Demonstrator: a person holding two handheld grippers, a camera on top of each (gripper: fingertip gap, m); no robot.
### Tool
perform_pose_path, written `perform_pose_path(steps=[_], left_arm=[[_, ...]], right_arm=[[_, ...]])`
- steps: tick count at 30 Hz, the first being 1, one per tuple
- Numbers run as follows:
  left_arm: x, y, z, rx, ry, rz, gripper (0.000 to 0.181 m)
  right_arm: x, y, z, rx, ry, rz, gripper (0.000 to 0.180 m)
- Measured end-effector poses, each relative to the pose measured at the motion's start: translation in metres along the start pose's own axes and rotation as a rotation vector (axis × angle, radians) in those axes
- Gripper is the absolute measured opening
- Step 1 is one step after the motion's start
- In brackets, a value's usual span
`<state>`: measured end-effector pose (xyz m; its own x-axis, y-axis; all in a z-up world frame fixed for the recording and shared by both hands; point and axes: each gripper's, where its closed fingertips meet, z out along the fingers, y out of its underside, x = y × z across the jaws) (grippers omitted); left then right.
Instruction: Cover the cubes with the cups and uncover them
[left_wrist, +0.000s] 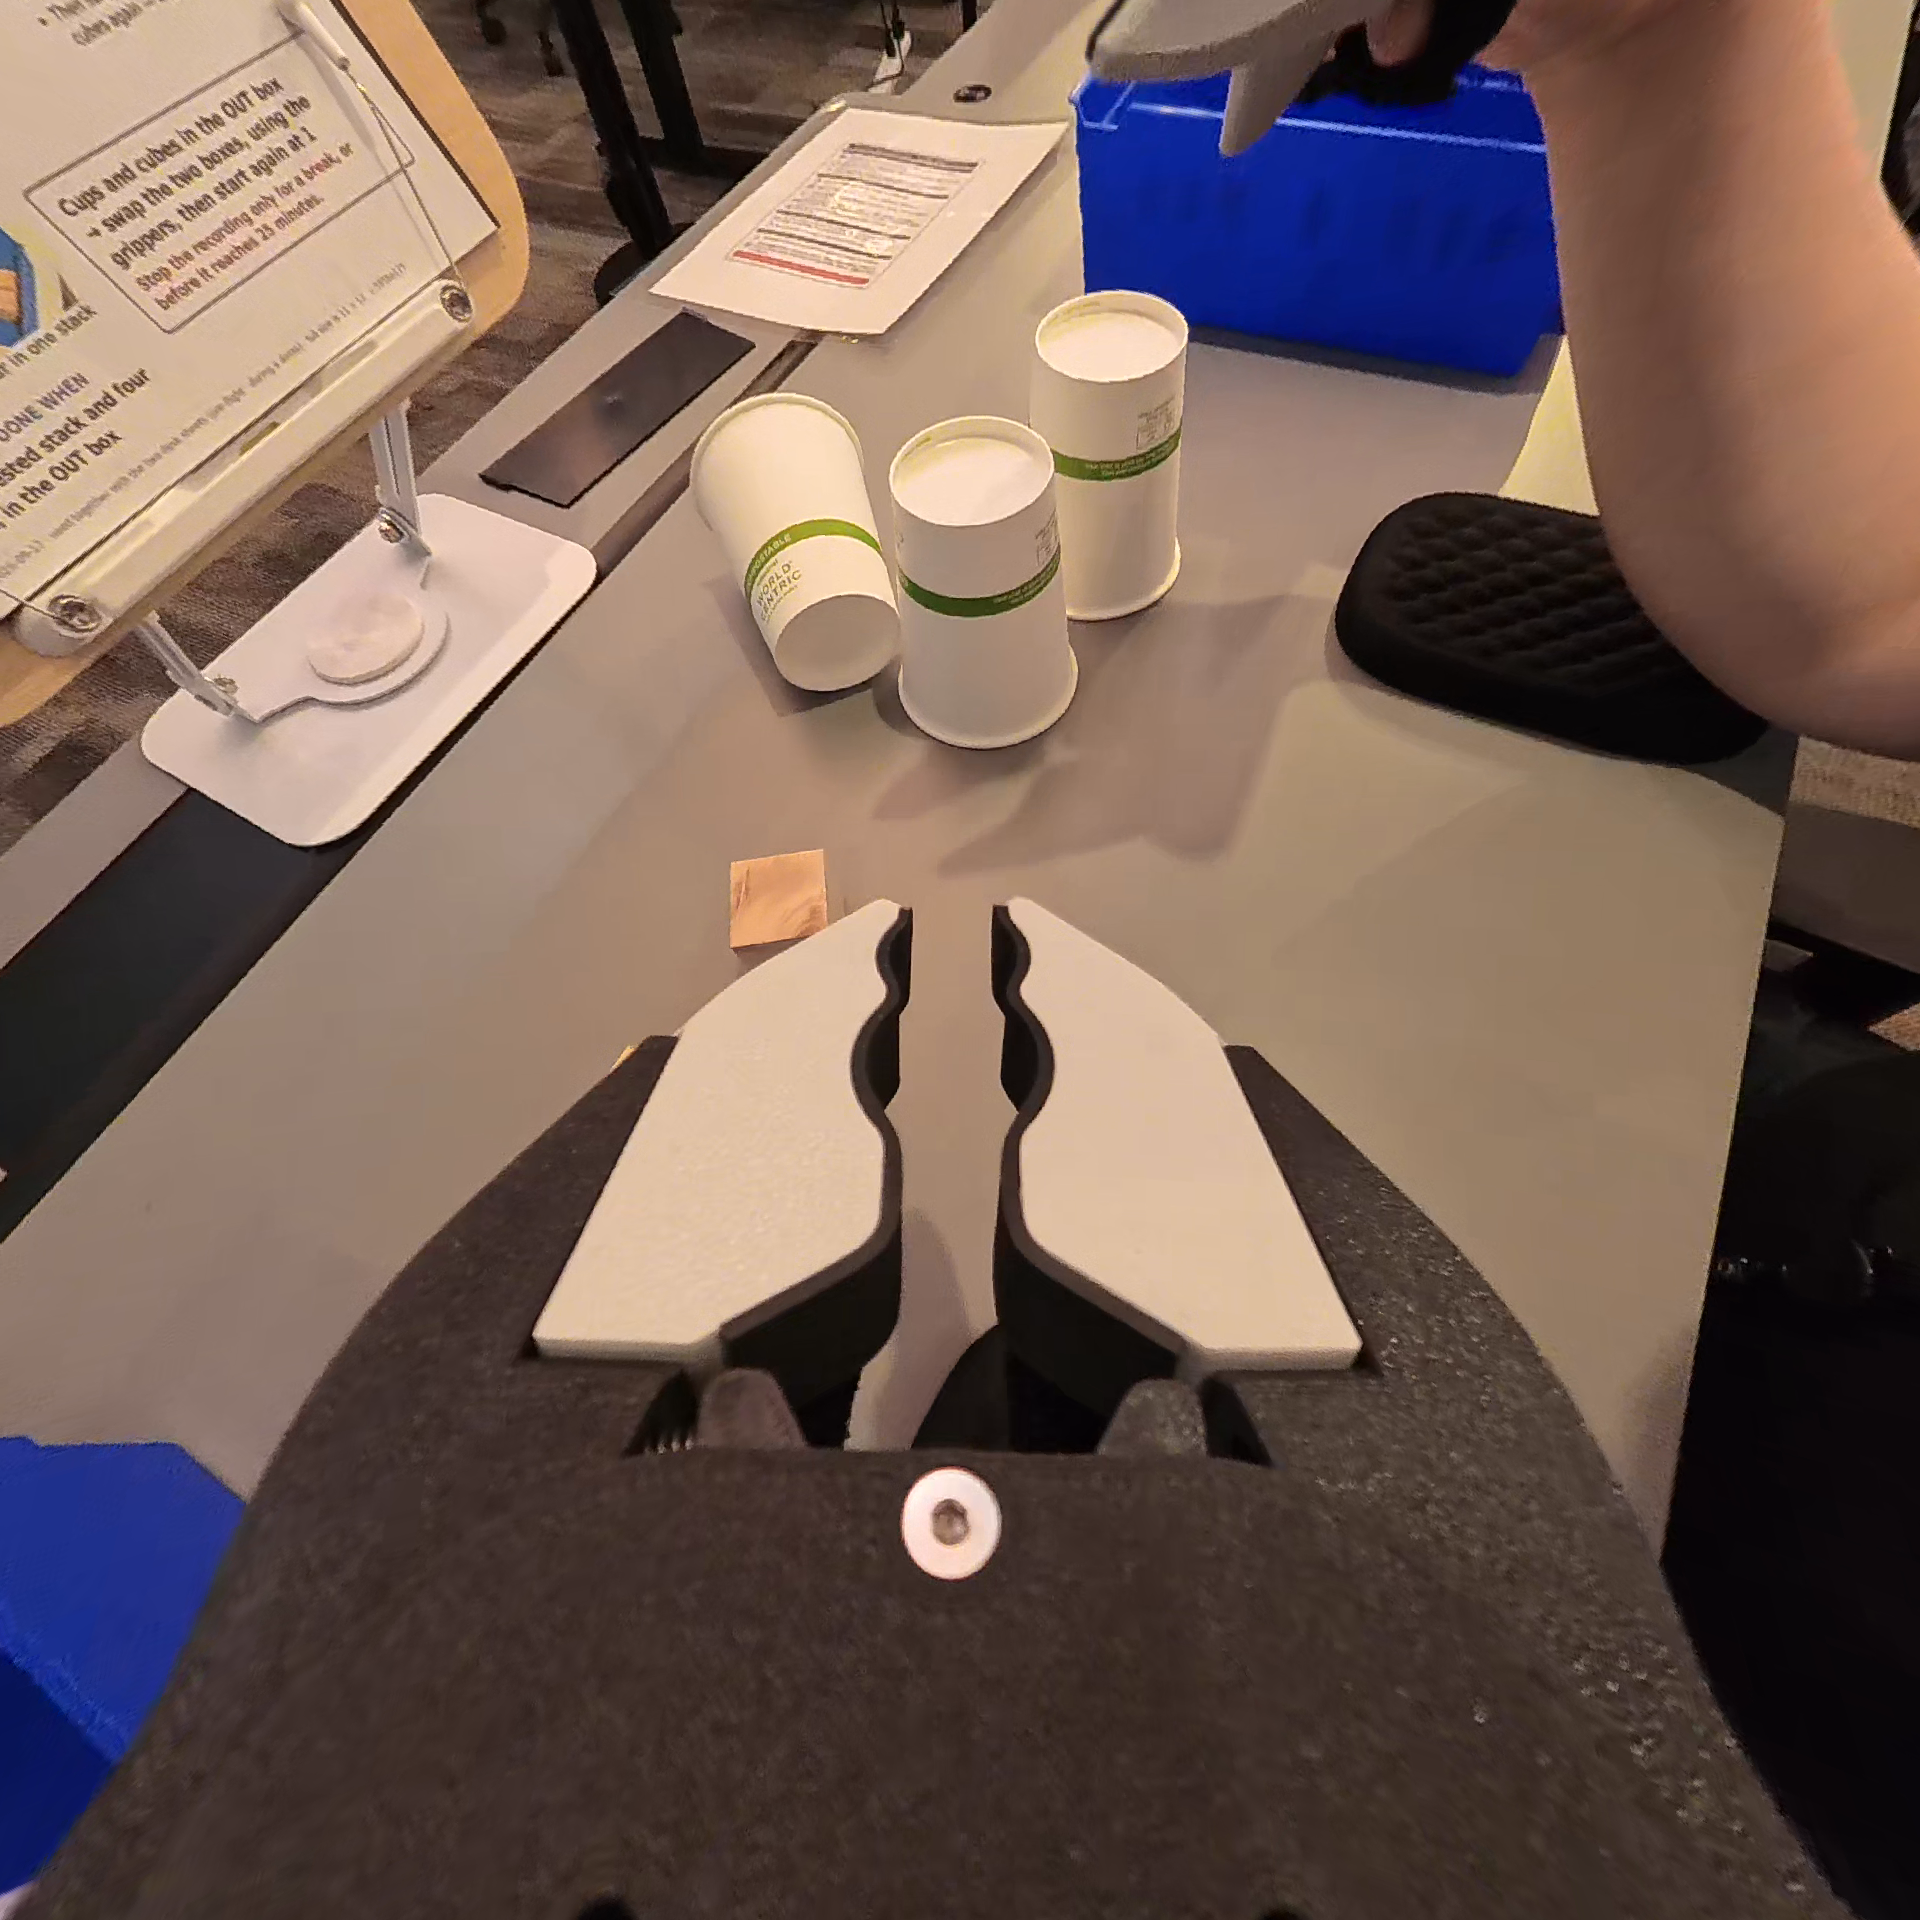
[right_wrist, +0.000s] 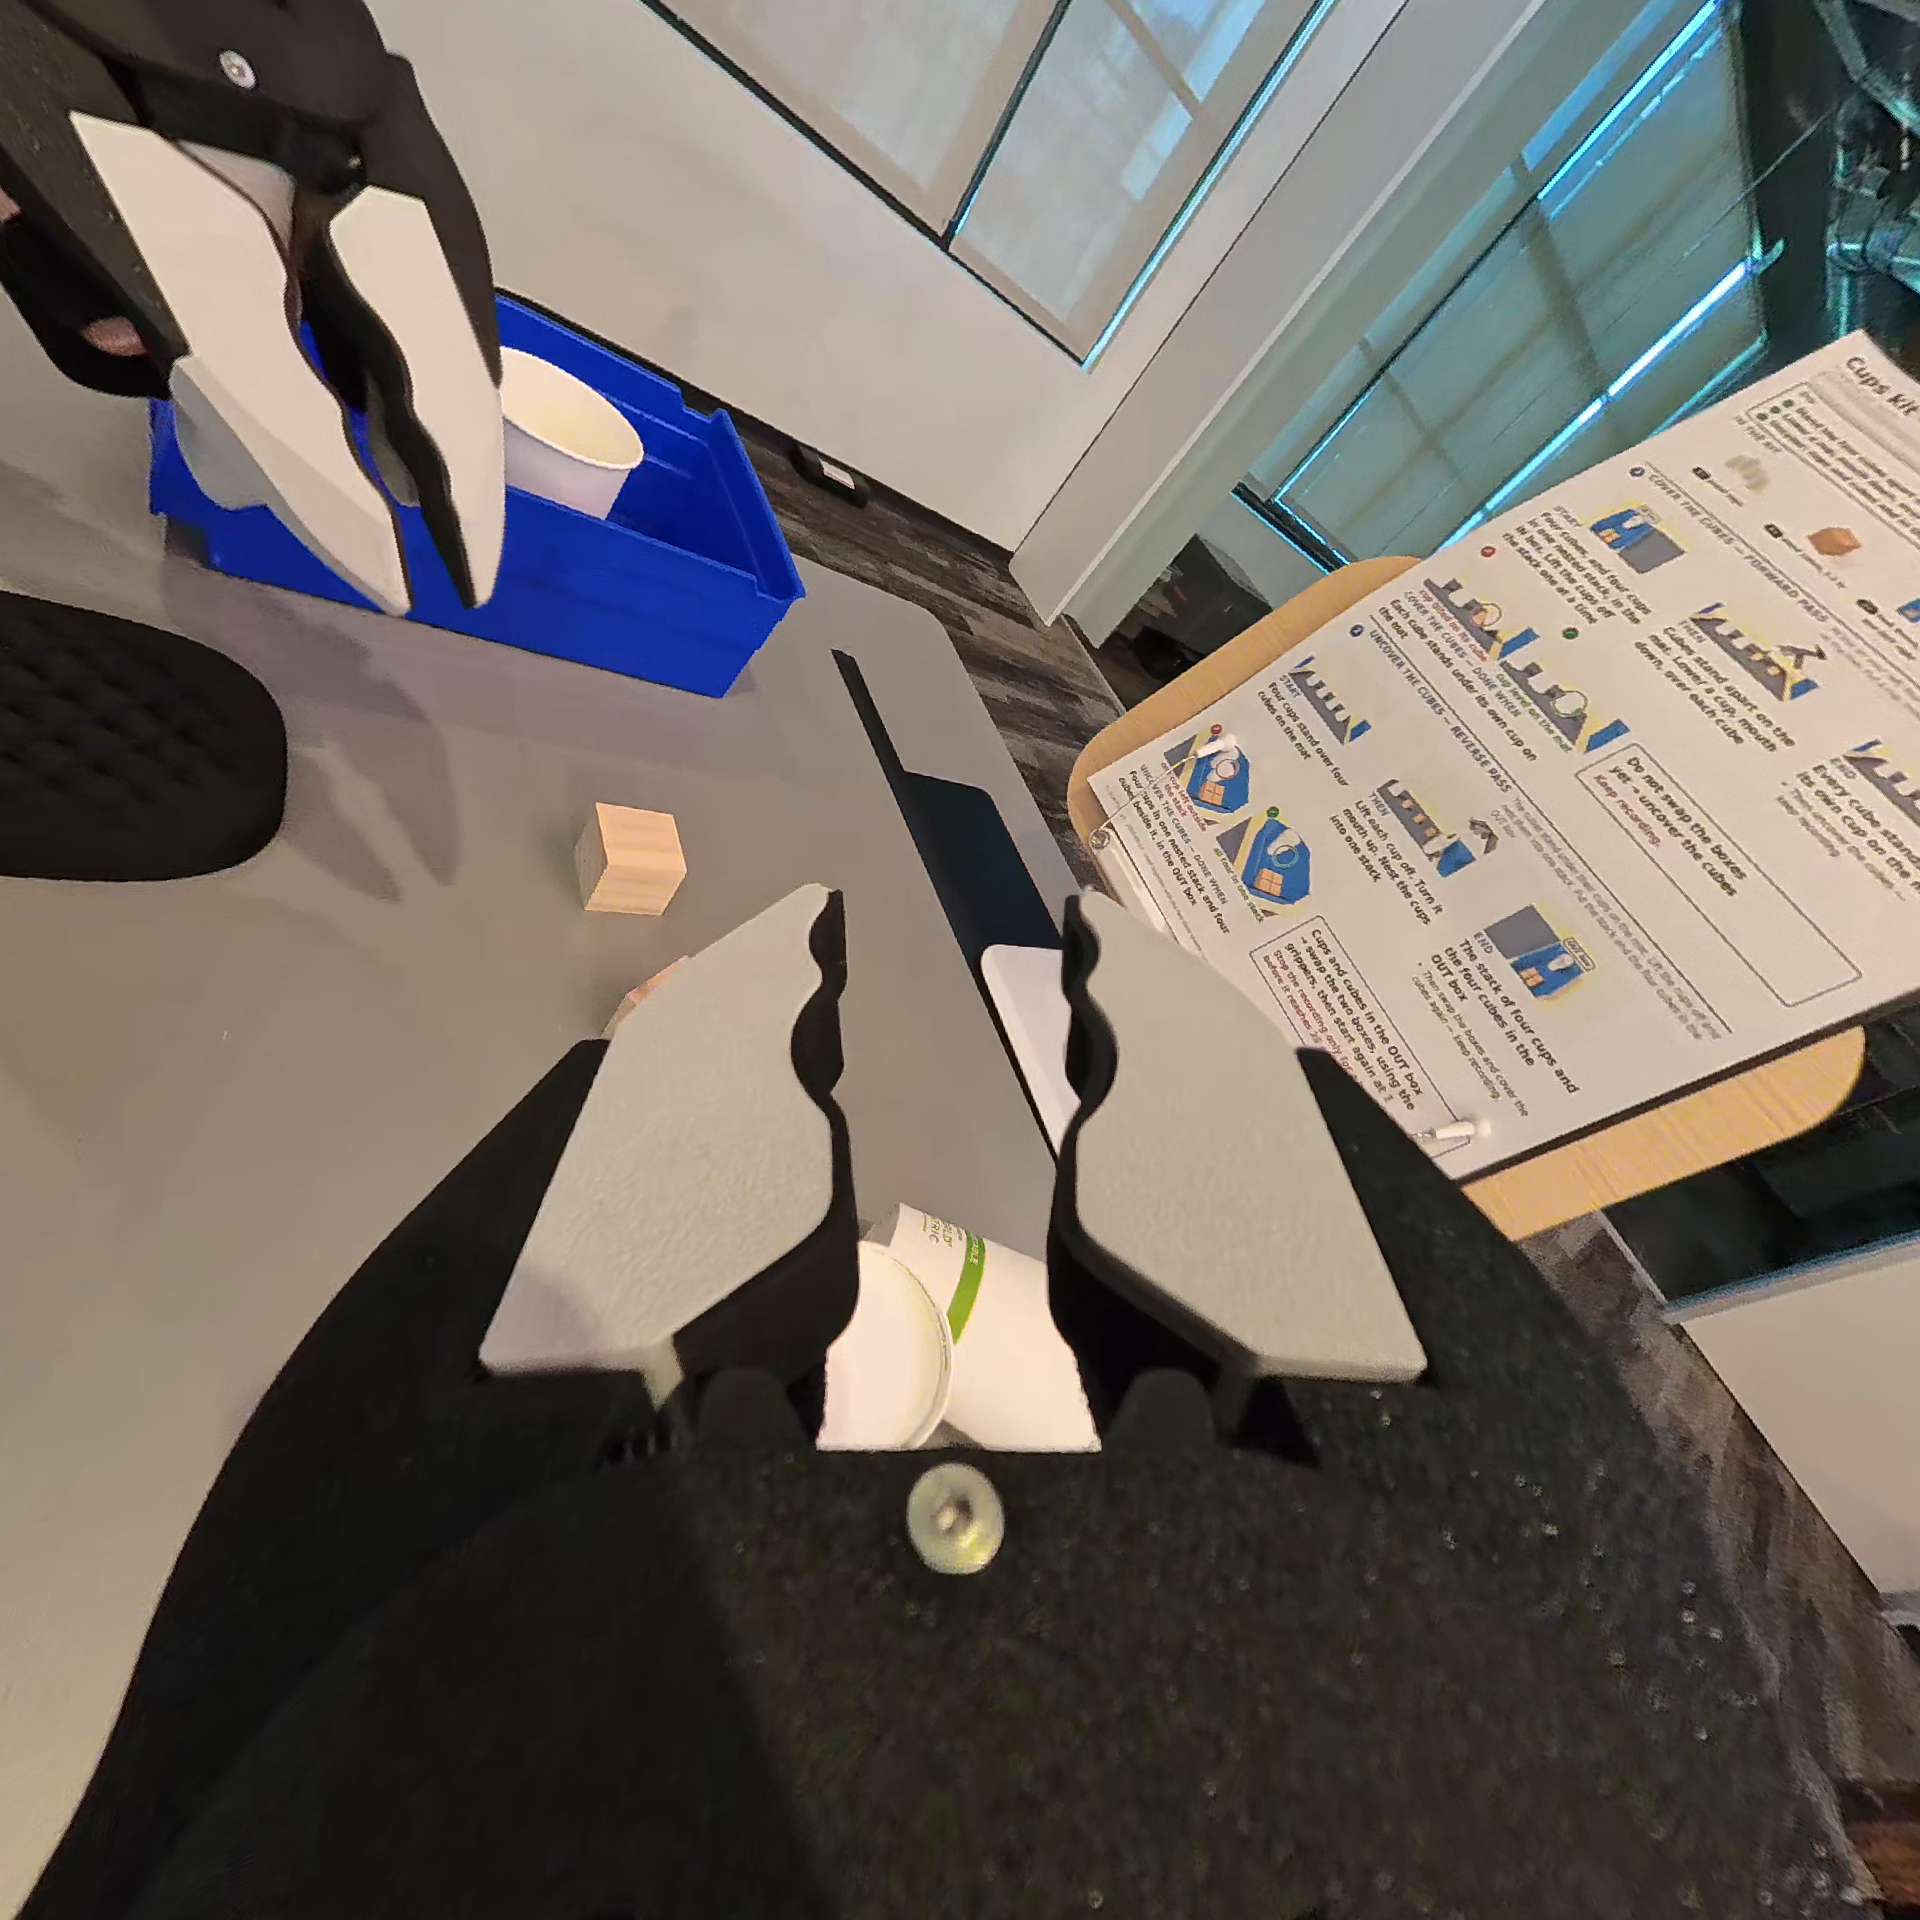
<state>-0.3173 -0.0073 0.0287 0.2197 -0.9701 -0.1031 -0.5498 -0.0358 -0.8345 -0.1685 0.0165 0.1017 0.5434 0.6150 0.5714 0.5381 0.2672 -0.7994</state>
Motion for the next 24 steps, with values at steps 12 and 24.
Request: perform_pose_path(steps=[12, 24], left_arm=[[-0.047, 0.062, 0.095, -0.425, -0.128, 0.182, 0.033], [-0.071, 0.101, 0.161, -0.669, -0.099, 0.061, 0.051]], right_arm=[[0.004, 0.012, -0.006, -0.011, -0.018, 0.033, 0.040], [0.014, 0.016, -0.018, 0.009, -0.003, 0.062, 0.041]])
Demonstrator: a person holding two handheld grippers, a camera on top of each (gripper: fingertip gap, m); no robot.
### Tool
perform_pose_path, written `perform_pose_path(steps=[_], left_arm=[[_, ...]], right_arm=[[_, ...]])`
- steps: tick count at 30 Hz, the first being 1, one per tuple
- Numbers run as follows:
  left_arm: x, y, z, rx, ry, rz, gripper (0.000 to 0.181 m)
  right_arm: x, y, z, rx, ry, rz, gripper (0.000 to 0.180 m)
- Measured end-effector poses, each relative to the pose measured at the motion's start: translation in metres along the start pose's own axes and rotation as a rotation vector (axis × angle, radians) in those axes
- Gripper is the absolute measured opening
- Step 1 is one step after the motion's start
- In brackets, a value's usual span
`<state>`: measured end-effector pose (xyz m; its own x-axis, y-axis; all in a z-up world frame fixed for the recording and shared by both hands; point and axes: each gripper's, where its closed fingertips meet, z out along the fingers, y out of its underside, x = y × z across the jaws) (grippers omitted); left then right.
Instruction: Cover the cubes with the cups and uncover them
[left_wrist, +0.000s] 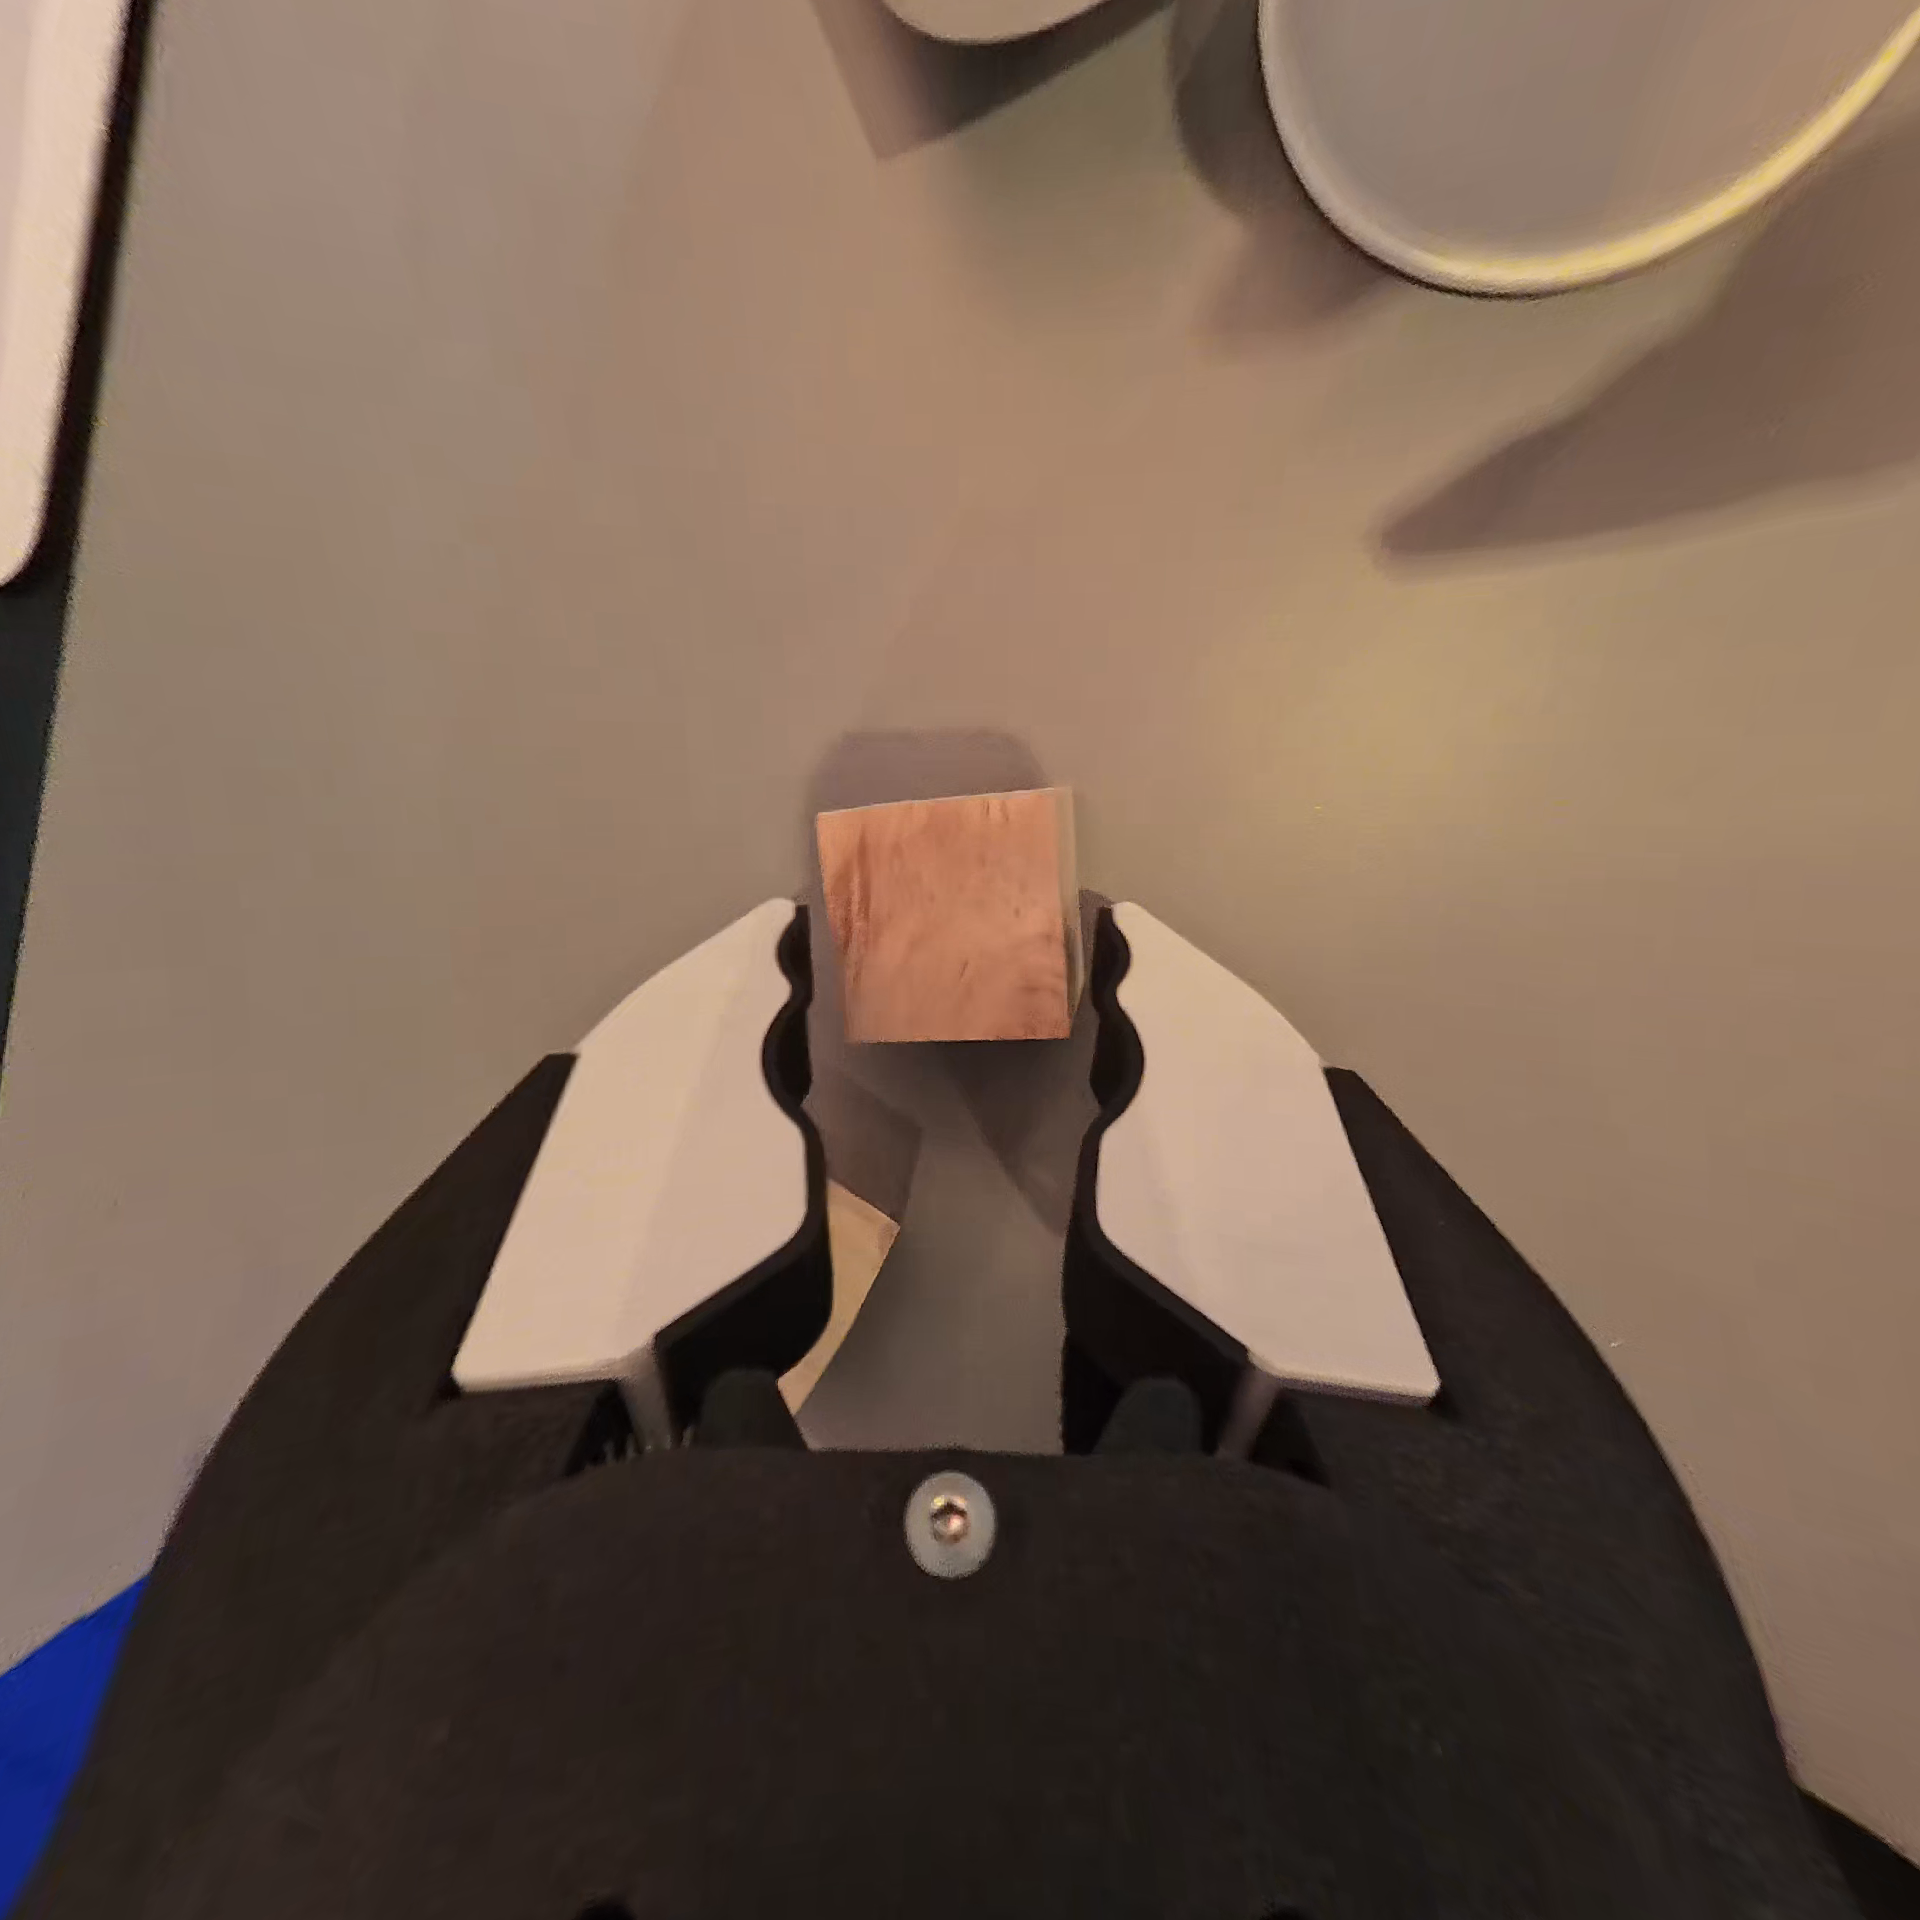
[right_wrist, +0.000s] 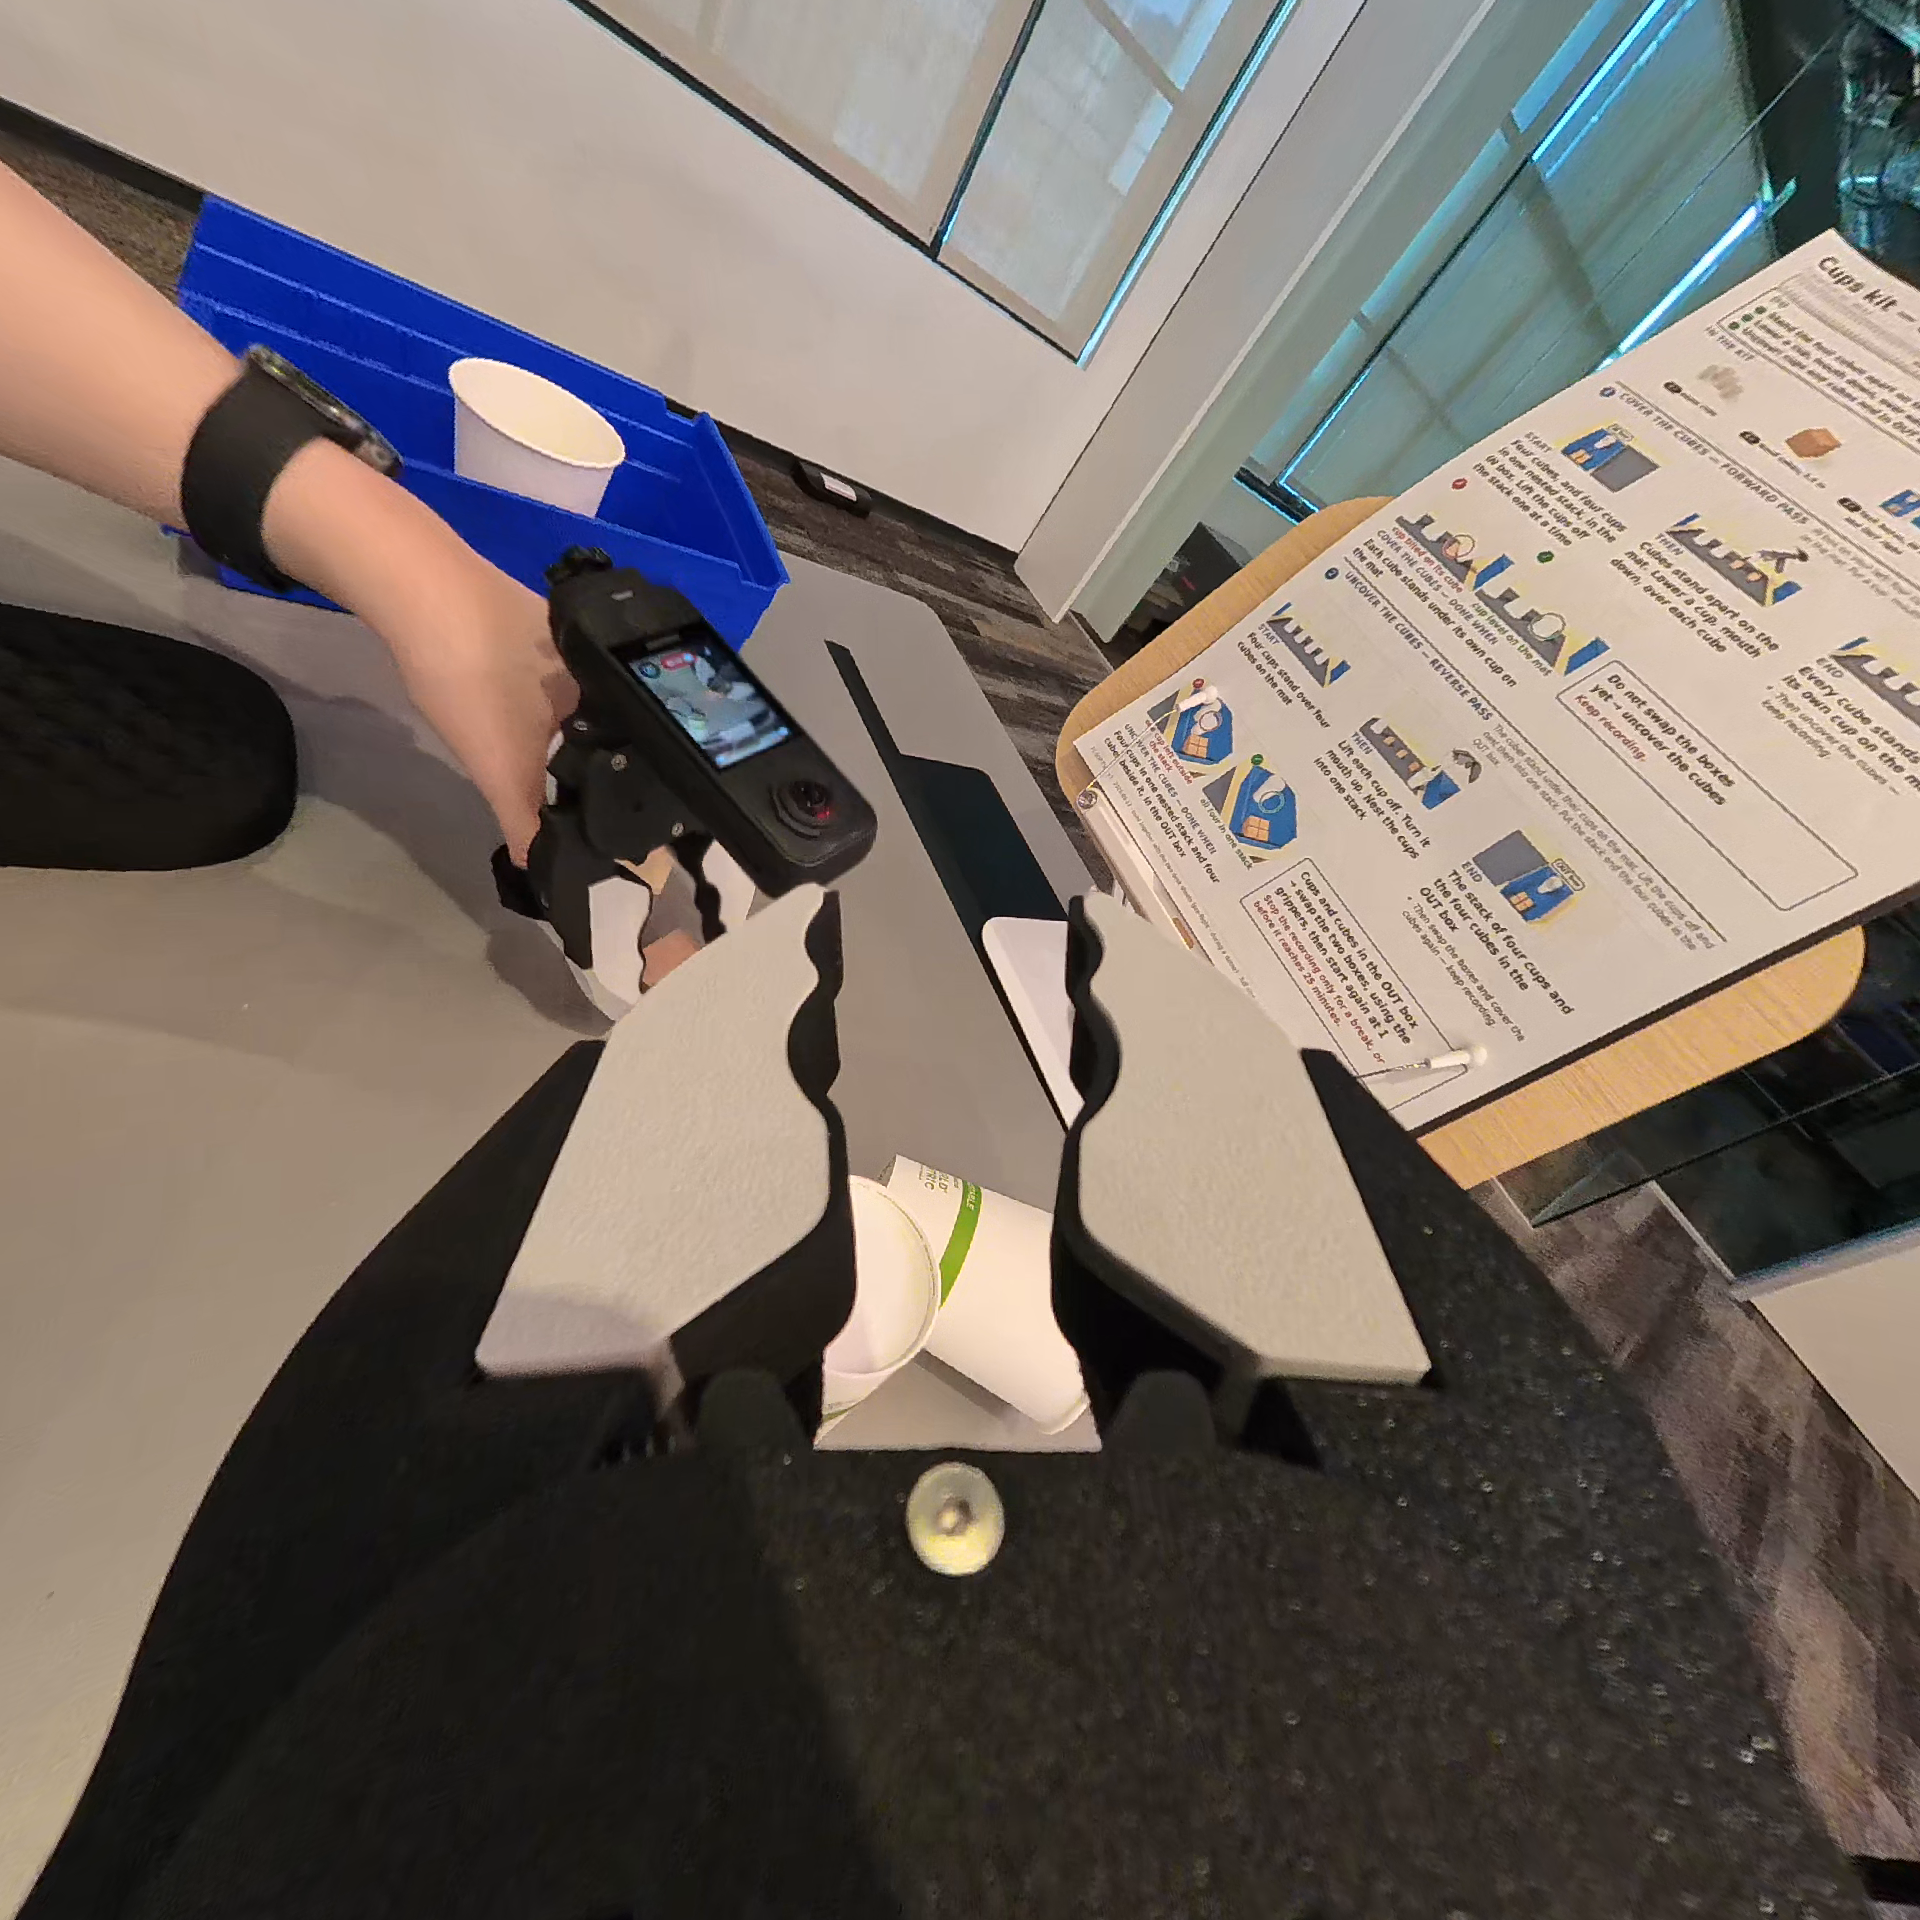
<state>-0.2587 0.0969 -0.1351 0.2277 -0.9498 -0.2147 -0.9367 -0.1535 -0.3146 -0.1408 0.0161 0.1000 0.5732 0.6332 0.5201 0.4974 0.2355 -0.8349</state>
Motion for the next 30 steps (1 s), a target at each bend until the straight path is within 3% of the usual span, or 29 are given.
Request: perform_pose_path(steps=[11, 15, 18, 24, 30], left_arm=[[-0.001, -0.005, 0.004, -0.046, 0.121, 0.376, 0.045], [0.007, -0.008, 0.001, -0.005, 0.204, 0.362, 0.045], [0.011, -0.017, -0.007, 0.083, 0.209, 0.328, 0.059], [0.018, -0.034, -0.073, 0.402, 0.169, 0.224, 0.054], [0.041, -0.009, -0.147, 0.629, 0.124, 0.131, 0.048]], right_arm=[[0.007, 0.007, -0.007, 0.012, -0.003, 0.029, 0.040], [0.010, 0.013, -0.009, 0.007, -0.003, 0.051, 0.041], [0.013, 0.022, -0.009, -0.006, -0.007, 0.089, 0.043], [0.023, 0.060, -0.010, -0.129, -0.063, 0.302, 0.042], [0.057, 0.117, 0.015, -0.419, -0.298, 0.430, 0.036]])
